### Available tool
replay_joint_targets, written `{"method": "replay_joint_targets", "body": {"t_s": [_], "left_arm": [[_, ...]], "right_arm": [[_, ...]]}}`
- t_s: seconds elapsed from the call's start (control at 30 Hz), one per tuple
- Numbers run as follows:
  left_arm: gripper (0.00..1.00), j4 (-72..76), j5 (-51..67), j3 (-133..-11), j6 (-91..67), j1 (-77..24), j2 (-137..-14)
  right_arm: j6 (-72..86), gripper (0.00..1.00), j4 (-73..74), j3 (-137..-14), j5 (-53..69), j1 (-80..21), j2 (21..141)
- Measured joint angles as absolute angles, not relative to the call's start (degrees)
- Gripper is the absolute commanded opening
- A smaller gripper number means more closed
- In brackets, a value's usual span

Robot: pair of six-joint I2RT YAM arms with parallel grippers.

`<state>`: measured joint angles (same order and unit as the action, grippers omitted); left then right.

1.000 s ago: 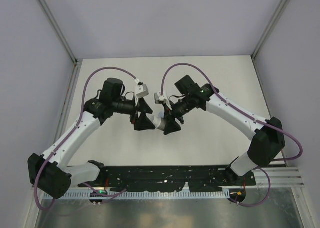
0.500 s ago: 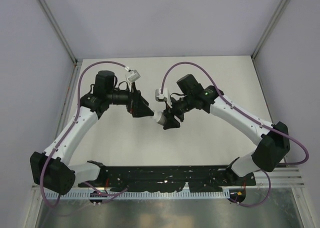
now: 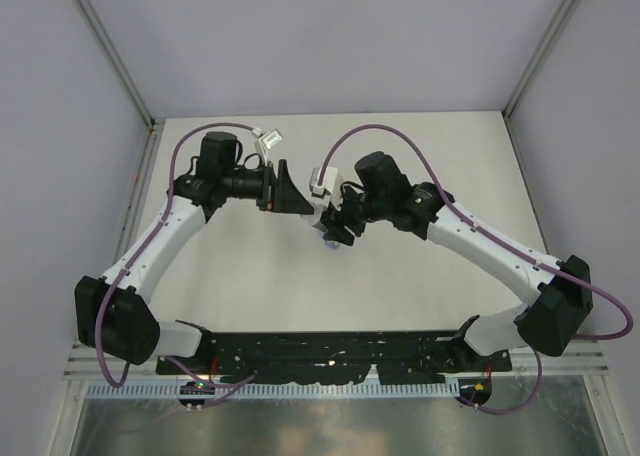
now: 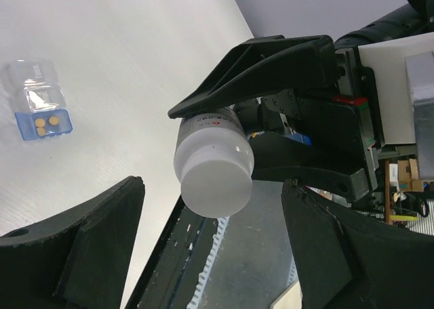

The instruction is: Sort the pills into containers

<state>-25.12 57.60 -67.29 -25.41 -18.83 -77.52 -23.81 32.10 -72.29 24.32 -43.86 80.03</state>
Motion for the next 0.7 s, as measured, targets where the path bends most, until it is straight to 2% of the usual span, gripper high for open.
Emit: {"method": "replay_joint_targets", "body": {"t_s": [0.3,0.7], "left_arm": [[0.71,-25.19,56.95,-68.93,-27.79,-18.83,-78.19],[0.66,-25.58,54.85,-69.49,-27.51,-18.85,-80.05]], "right_arm": [[-22.46,0.06,30.17,-72.10,18.33,-44.47,80.03],[-22.26,0.06,30.00,-72.07,17.41,-45.04,80.03]]}}
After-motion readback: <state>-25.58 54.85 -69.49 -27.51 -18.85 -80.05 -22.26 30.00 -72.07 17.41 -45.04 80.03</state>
